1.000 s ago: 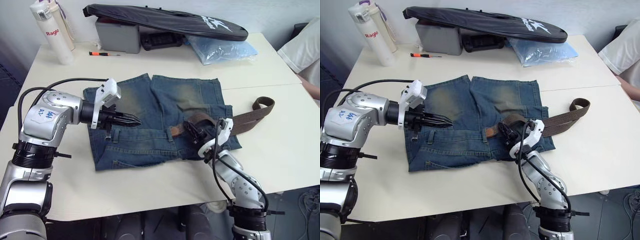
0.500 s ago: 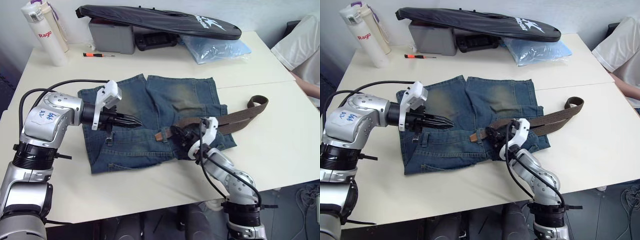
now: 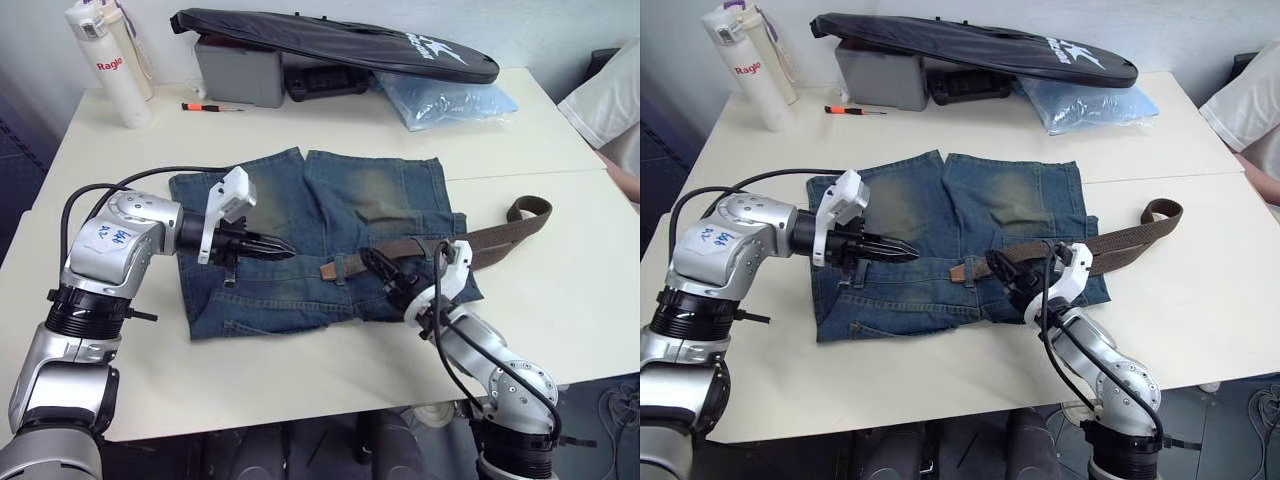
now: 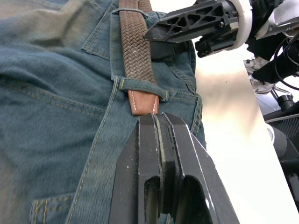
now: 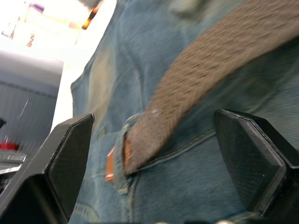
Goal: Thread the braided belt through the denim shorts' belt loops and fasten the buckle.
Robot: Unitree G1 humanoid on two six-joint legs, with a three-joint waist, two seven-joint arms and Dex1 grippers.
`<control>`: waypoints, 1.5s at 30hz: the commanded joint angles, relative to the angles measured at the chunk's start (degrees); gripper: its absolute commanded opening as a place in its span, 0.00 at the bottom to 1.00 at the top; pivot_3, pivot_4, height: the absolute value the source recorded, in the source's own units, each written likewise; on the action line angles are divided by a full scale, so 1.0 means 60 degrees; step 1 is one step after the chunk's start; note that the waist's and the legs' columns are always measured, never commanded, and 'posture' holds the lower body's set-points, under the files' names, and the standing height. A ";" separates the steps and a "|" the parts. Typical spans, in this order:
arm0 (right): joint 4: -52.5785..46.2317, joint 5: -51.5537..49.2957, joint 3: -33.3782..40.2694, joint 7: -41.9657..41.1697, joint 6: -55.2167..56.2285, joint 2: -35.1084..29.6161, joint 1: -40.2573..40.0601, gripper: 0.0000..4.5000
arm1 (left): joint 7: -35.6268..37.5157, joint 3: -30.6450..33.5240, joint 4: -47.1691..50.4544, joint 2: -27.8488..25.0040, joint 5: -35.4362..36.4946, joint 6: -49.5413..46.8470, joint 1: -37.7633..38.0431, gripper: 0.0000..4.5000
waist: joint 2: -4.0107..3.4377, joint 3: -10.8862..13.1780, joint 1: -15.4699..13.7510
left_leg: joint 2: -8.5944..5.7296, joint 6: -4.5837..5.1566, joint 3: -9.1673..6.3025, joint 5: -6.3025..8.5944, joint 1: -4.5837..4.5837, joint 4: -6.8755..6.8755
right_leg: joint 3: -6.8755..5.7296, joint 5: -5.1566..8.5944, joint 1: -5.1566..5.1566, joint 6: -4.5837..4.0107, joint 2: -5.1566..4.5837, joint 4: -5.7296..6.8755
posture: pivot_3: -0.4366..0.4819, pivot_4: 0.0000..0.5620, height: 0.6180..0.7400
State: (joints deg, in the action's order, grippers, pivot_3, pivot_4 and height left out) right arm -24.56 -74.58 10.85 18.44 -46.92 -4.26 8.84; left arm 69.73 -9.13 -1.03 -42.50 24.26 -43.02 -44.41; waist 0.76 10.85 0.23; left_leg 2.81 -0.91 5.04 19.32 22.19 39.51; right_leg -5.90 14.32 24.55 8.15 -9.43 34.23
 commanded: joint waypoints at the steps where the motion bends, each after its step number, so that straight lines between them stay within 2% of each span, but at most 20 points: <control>1: 0.0013 -0.0322 0.0319 0.0162 0.0499 0.0136 0.0177 0.99 | 0.0090 0.0053 -0.0017 0.0019 -0.0043 0.0184 -0.0234 0.00 | 0.0000 0.0000 0.0008 | 0.0000 0.0000 0.0001 0.0000 0.0001 0.0000 | 0.0001 0.0000 0.0000 0.0000 0.0000 -0.0003 | 0.48 0.27 1.00; 7: 0.0257 -0.0670 0.0581 0.0459 0.1016 0.0320 0.0239 0.99 | 0.0081 0.0060 -0.0018 -0.0012 -0.0050 0.0255 -0.0273 0.00 | 0.0000 0.0000 0.0003 | 0.0000 0.0001 0.0002 0.0001 0.0001 -0.0001 | 0.0001 0.0000 0.0001 0.0000 0.0000 -0.0003 | 0.48 0.27 1.00; 8: 0.0266 -0.0754 0.0593 0.0581 0.1093 0.0407 0.0211 0.93 | 0.0051 0.0077 0.0043 -0.0014 -0.0034 0.0235 -0.0243 0.00 | 0.0000 0.0000 0.0003 | 0.0000 0.0001 0.0003 0.0000 0.0002 0.0000 | 0.0001 0.0000 0.0001 0.0000 0.0000 -0.0004 | 0.48 0.27 1.00; 10: 0.0271 -0.0875 0.0527 0.0649 0.1124 0.0478 0.0167 0.82 | 0.0004 0.0102 0.0158 -0.0017 0.0000 0.0188 -0.0184 0.00 | 0.0000 0.0000 0.0004 | 0.0000 0.0001 0.0002 0.0001 0.0002 0.0000 | 0.0001 0.0000 0.0001 0.0000 0.0000 -0.0003 | 0.48 0.27 1.00; 14: 0.0341 -0.0865 0.0043 0.0409 0.0884 0.0496 0.0107 0.42 | -0.0003 0.0110 0.0361 -0.0113 0.0030 0.0111 -0.0092 0.00 | 0.0000 0.0000 0.0006 | 0.0000 0.0001 0.0002 0.0001 0.0002 0.0000 | 0.0001 0.0000 0.0001 0.0000 0.0000 -0.0003 | 0.48 0.27 1.00; 16: 0.0463 -0.0866 -0.0148 0.0317 0.0831 0.0541 0.0133 0.17 | 0.0010 0.0137 0.0422 -0.0184 0.0038 0.0081 -0.0069 0.00 | -0.0001 0.0000 0.0015 | 0.0000 0.0001 0.0002 0.0001 0.0001 -0.0001 | 0.0001 0.0000 0.0001 0.0000 0.0000 -0.0003 | 0.48 0.27 1.00; 17: 0.0583 -0.0830 -0.0305 0.0231 0.0755 0.0560 0.0203 0.08 | 0.0021 0.0158 0.0458 -0.0235 0.0048 0.0057 -0.0058 0.00 | -0.0001 0.0000 0.0025 | 0.0000 0.0001 0.0002 0.0001 0.0000 -0.0001 | 0.0002 0.0000 0.0002 0.0000 0.0000 -0.0002 | 0.48 0.27 1.00; 18: 0.0721 -0.0748 -0.0473 0.0123 0.0672 0.0559 0.0278 0.04 | 0.0015 0.0170 0.0502 -0.0273 0.0051 0.0035 -0.0038 0.00 | -0.0001 0.0000 0.0038 | 0.0001 0.0001 0.0002 0.0001 0.0000 -0.0001 | 0.0002 0.0000 0.0002 0.0000 0.0000 -0.0001 | 0.48 0.27 1.00; 28: 0.2071 0.0290 -0.1723 -0.0872 0.0149 0.0969 0.1133 0.04 | 0.0130 -0.0041 0.0353 -0.0272 -0.0065 0.0143 -0.0282 0.00 | 0.0002 -0.0002 0.0234 | 0.0001 0.0001 0.0002 0.0001 -0.0001 -0.0004 | 0.0002 0.0000 0.0002 0.0000 0.0001 -0.0001 | 0.48 0.27 1.00; 38: 0.1441 0.0226 -0.1439 -0.1175 -0.0486 0.0605 0.0988 0.04 | 0.0357 -0.0371 -0.0249 -0.0005 -0.0330 0.0644 -0.0450 0.00 | 0.0003 -0.0002 0.0251 | 0.0005 0.0000 0.0007 0.0000 -0.0005 -0.0008 | 0.0003 0.0000 0.0004 0.0000 0.0003 0.0002 | 0.48 0.27 1.00; 42: 0.0870 -0.0261 -0.1209 -0.1131 -0.0778 0.0252 0.0914 0.32 | 0.0428 -0.0395 -0.0380 -0.0006 -0.0456 0.0814 -0.0424 0.00 | 0.0003 -0.0002 0.0223 | 0.0004 0.0000 0.0007 0.0000 -0.0001 -0.0010 | 0.0003 0.0000 0.0004 0.0000 0.0003 -0.0004 | 0.48 0.27 1.00; 45: 0.0241 -0.0885 -0.0919 -0.0927 -0.1131 -0.0513 0.0822 0.65 | 0.0530 -0.0400 -0.0385 -0.0060 -0.0571 0.1119 -0.0356 0.00 | 0.0003 -0.0002 0.0214 | 0.0004 0.0000 0.0008 0.0000 -0.0001 -0.0009 | 0.0003 0.0000 0.0004 0.0000 0.0002 -0.0004 | 0.48 0.27 1.00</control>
State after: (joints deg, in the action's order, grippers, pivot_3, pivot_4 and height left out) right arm -18.95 -76.44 3.54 12.49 -52.70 -5.63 14.17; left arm 72.08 -11.89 -3.66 -42.53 21.30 -37.95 -46.14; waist 0.78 10.84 1.52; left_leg 2.84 -0.91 5.08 19.32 22.19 39.45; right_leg -5.88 14.32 24.57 8.15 -9.41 34.19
